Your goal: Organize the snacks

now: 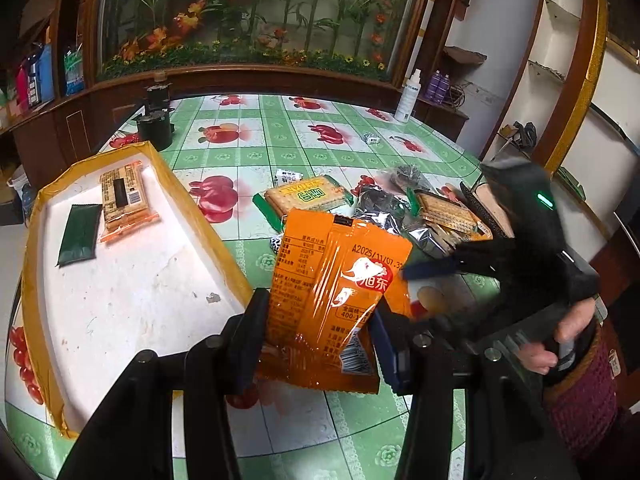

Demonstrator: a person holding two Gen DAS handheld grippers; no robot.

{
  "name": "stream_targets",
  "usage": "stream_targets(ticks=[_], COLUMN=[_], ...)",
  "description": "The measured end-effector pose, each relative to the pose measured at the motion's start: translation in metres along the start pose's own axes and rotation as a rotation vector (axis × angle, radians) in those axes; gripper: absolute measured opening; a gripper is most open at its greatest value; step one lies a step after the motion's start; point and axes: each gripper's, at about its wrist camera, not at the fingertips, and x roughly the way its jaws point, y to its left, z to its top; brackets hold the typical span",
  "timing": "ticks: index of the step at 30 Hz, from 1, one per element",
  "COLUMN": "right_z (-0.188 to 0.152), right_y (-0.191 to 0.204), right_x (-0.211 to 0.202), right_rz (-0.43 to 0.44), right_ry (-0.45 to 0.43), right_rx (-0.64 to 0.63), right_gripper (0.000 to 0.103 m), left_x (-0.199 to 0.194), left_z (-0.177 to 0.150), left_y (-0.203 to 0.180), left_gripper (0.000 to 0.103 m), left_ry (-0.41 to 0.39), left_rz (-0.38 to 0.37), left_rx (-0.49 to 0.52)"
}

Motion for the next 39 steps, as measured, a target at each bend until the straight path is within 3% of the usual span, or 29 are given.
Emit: stream_targets(ticks=[2, 4, 8, 13, 15, 17, 19, 24, 32, 39], right_z=[-0.011, -0.012, -0.006, 0.002, 0.0, -0.003, -0.004, -0.003, 0.002, 0.005], right_y=[0.022, 0.031, 0.025, 0.022, 0.019, 0.022, 0.016, 0.005, -0.005, -0.016], right_x=[-0.01, -0.014, -0.009, 0.011, 0.019, 0.018, 0.013, 0.006, -0.025, -0.033], right_rz=[0.033, -0.003, -0.118, -0.154, -0.172, -0.209, -0.154, -0.16, -0.081, -0.067], right_ry=[-0.005, -0.046, -0.091, -0.083, -0.047, -0.072, -0.078, -0.105, -0.242, -0.278], right_rx=[-0.132, -0.17, -0.132, -0.129, -0.124, -0.146, -0.105, -0.033, 0.08, 0.149], right_gripper=[0.088, 0.088, 0.088, 0.088, 0.081, 0.051, 0.042, 0.039, 0.039, 0.039], left_x=[-0.001, -0.004, -0.006, -0.006, -0.007, -0.007, -0.007, -0.01, -0.017, -0.022], left_z=[0.0, -0.001, -0.001, -0.001, -0.001, -0.001, -0.001, 0.0, 0.003, 0.003], left_y=[0.0, 0.001, 0.001, 0.001, 0.0, 0.0, 0.0, 0.001, 0.006, 0.014], left_gripper=[0.048, 0.048, 0.048, 0.048, 0.048, 0.048, 0.048, 0.048, 0.048, 0.048], left_ry=[0.001, 0.001, 0.0, 0.001, 0.001, 0.0, -0.001, -0.009, -0.029, -0.041], left_rz=[0.005, 0.013, 0.011, 0.011, 0.014, 0.011, 0.017, 0.02, 0.033, 0.036], left_rx=[-0.003, -0.004, -0.009, -0.01, -0.009, -0.01, -0.008, -0.019, -0.04, -0.057])
